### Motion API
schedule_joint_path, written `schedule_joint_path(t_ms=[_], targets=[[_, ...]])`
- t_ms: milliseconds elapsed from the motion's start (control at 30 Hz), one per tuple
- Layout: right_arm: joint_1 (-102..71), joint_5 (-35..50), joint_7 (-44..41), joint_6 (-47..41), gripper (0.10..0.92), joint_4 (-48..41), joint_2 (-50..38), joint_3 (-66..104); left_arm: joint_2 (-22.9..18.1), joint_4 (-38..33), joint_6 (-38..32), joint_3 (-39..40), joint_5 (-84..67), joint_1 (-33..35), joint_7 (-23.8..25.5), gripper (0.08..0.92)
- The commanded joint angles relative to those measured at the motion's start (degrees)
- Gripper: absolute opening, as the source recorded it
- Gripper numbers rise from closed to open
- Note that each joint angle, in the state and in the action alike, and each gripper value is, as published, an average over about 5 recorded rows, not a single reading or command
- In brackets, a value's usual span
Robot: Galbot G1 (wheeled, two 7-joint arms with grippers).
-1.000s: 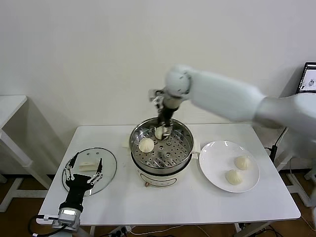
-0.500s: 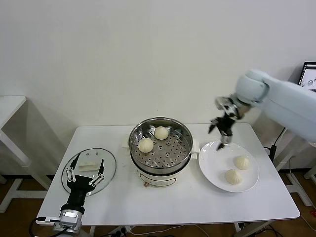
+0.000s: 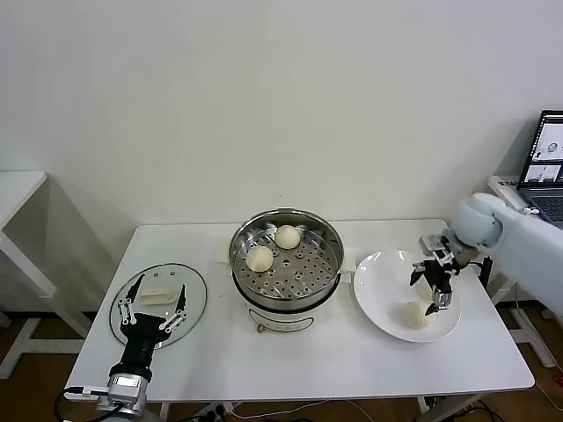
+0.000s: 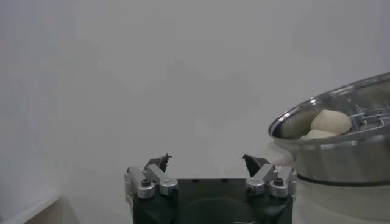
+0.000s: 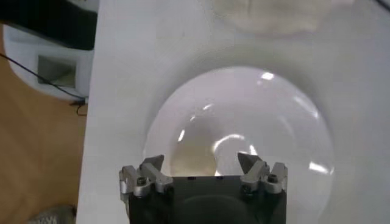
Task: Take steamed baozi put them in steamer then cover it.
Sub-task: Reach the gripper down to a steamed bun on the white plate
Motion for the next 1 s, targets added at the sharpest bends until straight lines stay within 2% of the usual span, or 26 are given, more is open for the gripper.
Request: schedule_joint_path(t_ms=[33,733,1000], targets=[[-8.60,-5.05,3.55,1.46,0.823,-3.25,0.87,6.34,0.01,0.13,-0.02,-0.02,0.03,-0.01,0.04,0.823],[-10.87,-7.53,4.71,1.69,0.820,-6.56,4.93,8.55,-0.02,0.66,-0.07,-0.30,0.04,-0.21,0.03,0.823],[-10.59,-7.40,4.35,1.77,0.671,-6.55,4.84,8.50,0.03,0.63,0.10,-0.34,0.06,-0.50,0.00,0.823]])
